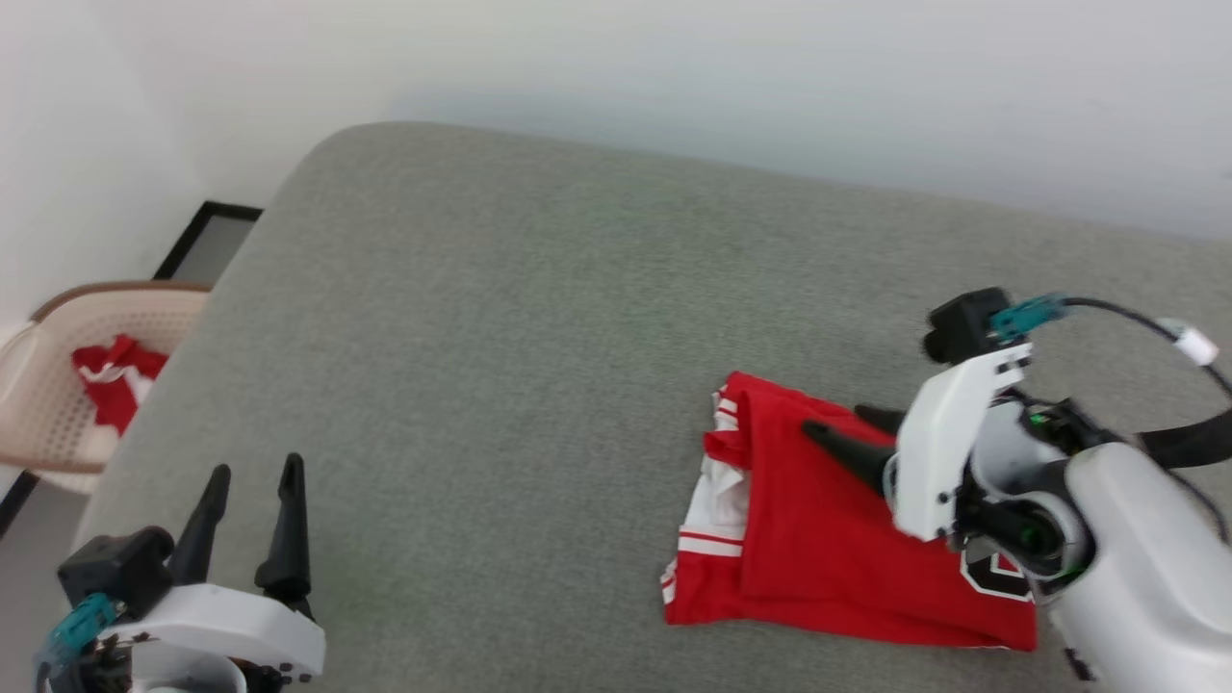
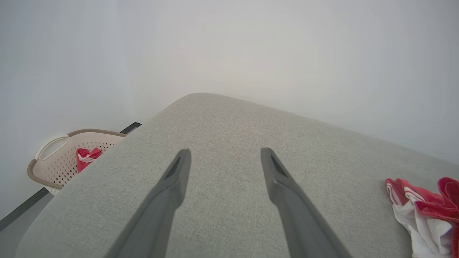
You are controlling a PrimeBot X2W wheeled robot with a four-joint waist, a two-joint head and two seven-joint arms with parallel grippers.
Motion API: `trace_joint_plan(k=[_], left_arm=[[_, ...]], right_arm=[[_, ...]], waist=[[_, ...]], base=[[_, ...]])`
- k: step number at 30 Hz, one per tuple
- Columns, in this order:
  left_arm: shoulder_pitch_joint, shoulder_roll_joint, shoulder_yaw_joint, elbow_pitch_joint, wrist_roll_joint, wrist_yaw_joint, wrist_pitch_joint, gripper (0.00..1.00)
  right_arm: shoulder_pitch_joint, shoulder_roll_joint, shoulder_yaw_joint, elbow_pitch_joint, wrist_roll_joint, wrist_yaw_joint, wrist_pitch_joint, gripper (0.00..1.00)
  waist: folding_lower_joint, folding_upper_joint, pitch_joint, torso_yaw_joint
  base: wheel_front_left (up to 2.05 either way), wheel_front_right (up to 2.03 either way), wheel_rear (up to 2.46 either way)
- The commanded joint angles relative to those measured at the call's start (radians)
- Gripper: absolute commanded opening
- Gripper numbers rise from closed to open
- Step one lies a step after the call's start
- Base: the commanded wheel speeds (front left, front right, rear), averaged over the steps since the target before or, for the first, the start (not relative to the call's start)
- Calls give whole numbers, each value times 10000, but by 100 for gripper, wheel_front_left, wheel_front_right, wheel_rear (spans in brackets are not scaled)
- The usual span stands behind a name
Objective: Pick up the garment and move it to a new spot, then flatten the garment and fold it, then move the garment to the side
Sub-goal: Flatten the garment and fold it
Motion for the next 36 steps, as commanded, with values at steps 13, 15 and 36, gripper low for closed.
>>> trace_joint_plan(k=[13, 15, 36], left_arm=[[669, 382, 538, -312, 105, 217, -131, 100], [807, 434, 628, -344, 78, 235, -145, 100], [2064, 508, 1441, -592, 178, -11, -221, 100]], right_arm=[[911, -1549, -779, -1124, 83, -17, -3403, 100], [1173, -1767, -897, -1171, 48, -17, -3983, 100], [3577, -2525, -2073, -1098, -1106, -17, -7766, 100]], waist=[[0, 0, -431, -2075], [0, 0, -513, -2340], [0, 0, -1013, -3680]], base=[[0, 0, 0], [0, 0, 0], [0, 0, 0]])
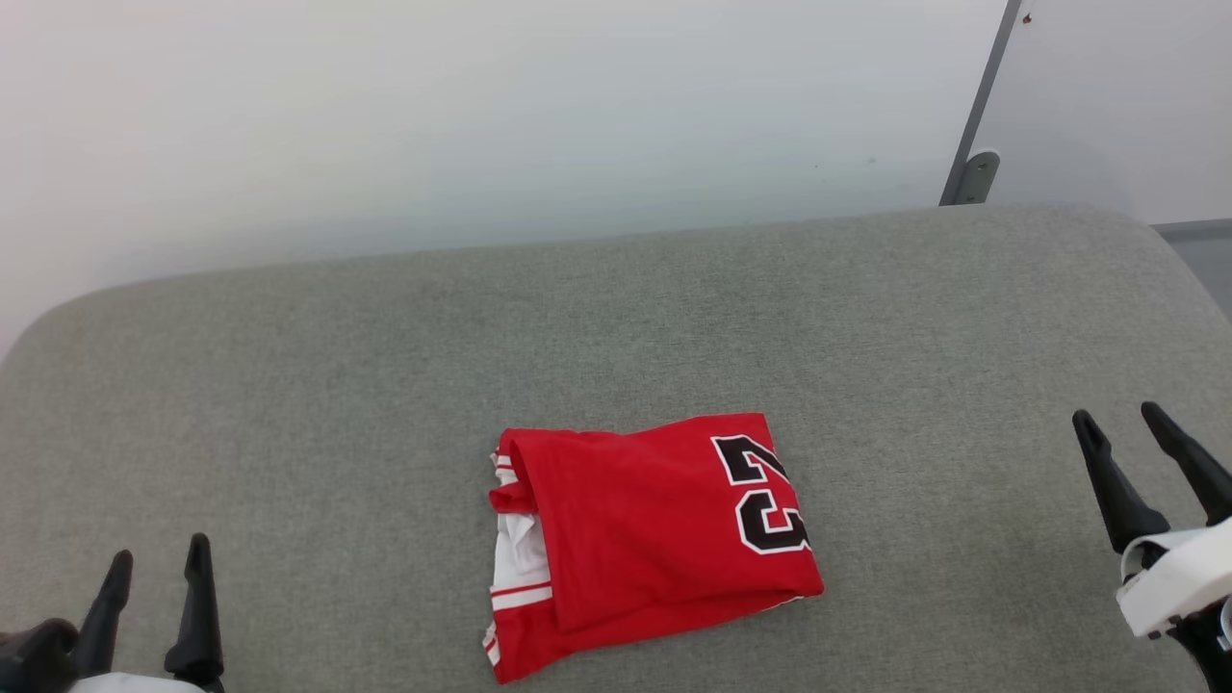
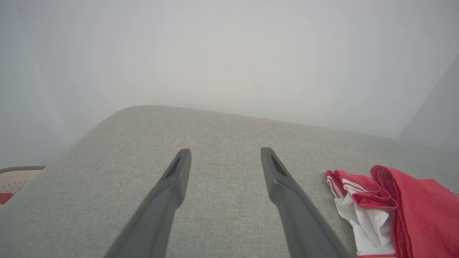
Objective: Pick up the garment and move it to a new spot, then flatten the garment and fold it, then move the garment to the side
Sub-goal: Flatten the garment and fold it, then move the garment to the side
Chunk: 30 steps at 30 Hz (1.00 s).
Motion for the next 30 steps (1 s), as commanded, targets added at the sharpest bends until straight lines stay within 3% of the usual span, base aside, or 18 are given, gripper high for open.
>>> trace_joint_plan(k=[1, 23, 30], left_arm=[[142, 17, 63, -22, 93, -74, -57, 100], [60, 48, 152, -176, 133, -110, -41, 100], [-57, 84, 70, -254, 125, -87, 58, 100]], right_arm=[[219, 69, -120, -51, -128, -17, -90, 100], [715, 405, -562, -327, -322, -17, 68, 100], [689, 472, -413, -389, -268, -17, 424, 100]], waist=[[0, 0, -40, -32], [0, 0, 15, 215], [0, 0, 88, 621]], base=[[0, 0, 0], [0, 0, 0], [0, 0, 0]])
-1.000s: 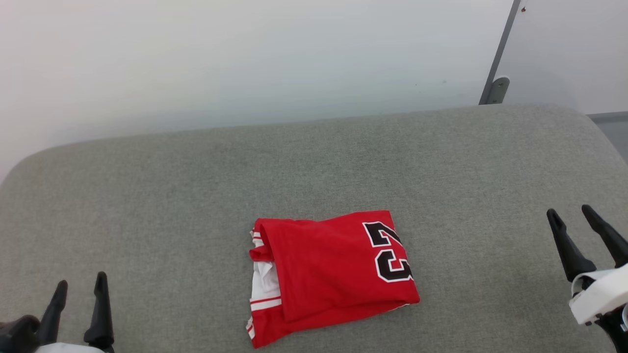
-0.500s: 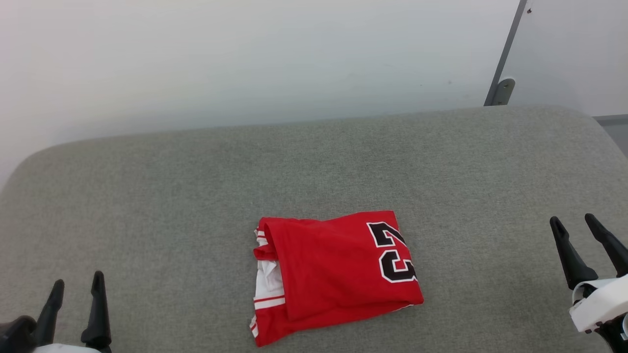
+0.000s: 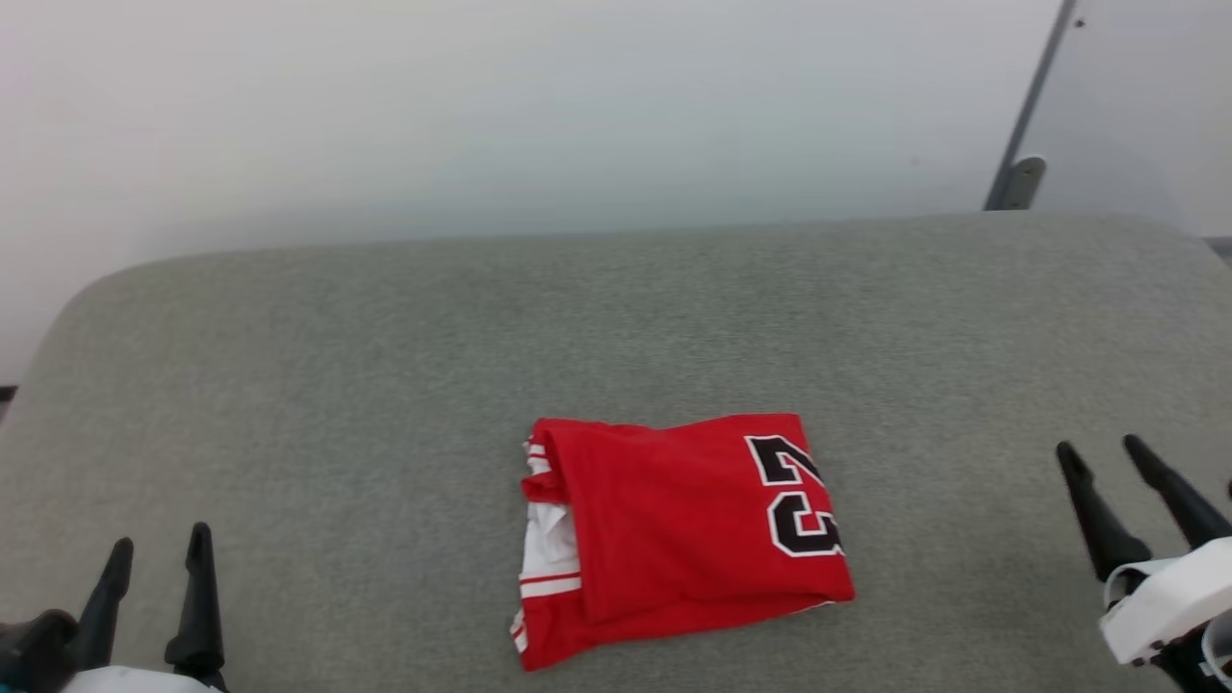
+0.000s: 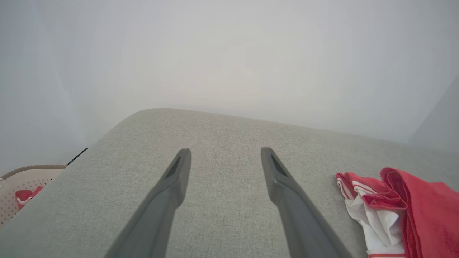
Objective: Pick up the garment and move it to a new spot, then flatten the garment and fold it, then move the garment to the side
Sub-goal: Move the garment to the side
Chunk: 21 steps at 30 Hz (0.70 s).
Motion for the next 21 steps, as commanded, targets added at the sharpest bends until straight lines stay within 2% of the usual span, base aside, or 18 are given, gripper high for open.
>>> trace_joint_plan(k=[1, 6, 15, 21], left_arm=[[-58, 28, -18, -22, -7, -3, 25, 100], [-84, -44, -108, -99, -16, 49, 71, 100], [-330, -209, -315, -104, -73, -110, 100, 100], [-527, -300, -423, 24, -71, -166, 72, 100]], right_arm=[[20, 55, 102, -46, 50, -17, 122, 100], [-205, 155, 580, -6, 229, -17, 691, 100], [-787, 45, 1596, 414, 789, -17, 1824, 100], [-1148, -42, 1792, 933, 1078, -17, 2884, 100]], waist=[[0, 0, 39, 254], [0, 0, 135, 884], [0, 0, 597, 2125], [0, 0, 974, 2726]], base=[[0, 0, 0], [0, 0, 0], [0, 0, 0], [0, 0, 0]])
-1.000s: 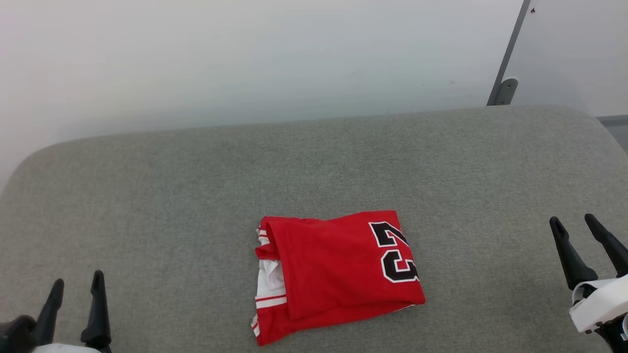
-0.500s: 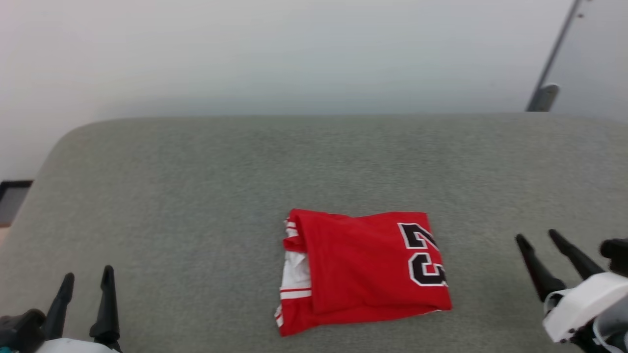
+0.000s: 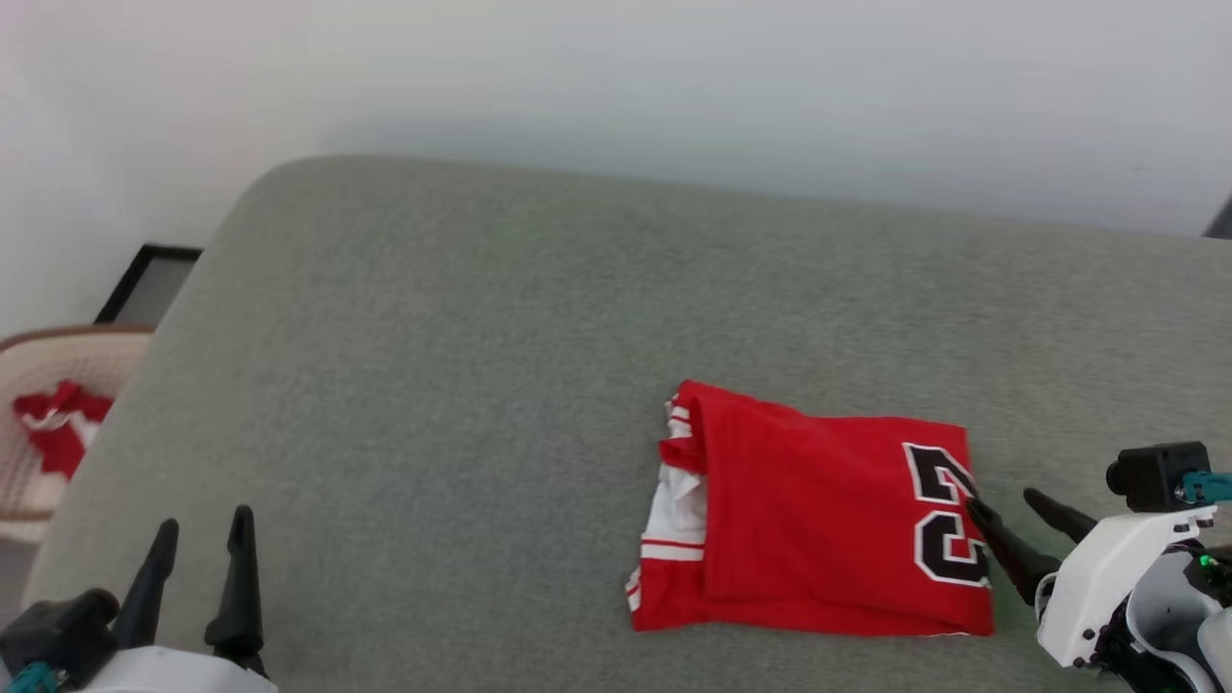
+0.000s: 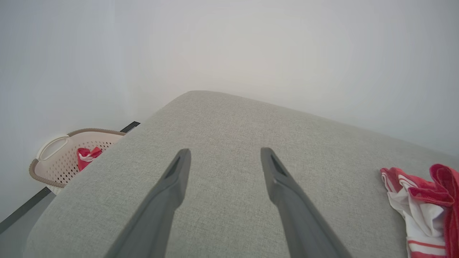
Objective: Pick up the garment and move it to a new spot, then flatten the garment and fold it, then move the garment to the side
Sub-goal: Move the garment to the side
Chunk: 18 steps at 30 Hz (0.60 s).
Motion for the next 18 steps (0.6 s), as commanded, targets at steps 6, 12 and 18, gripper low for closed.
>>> trace_joint_plan(k=[6, 12, 18], left_arm=[[-358, -150, -89, 193, -12, -168, -81, 100], [-606, -301, -223, 384, 94, -254, -115, 100], [-840, -436, -278, 565, 127, -354, -141, 100]], right_arm=[[-403, 86, -133, 762, 333, -17, 1348, 100], [-715, 442, -264, 1542, 478, -17, 2507, 100], [-1012, 615, -208, 1727, 455, -18, 3110, 0]], waist=[[0, 0, 749, 813], [0, 0, 1036, 961], [0, 0, 1181, 991]], base=[[0, 0, 0], [0, 0, 0], [0, 0, 0]])
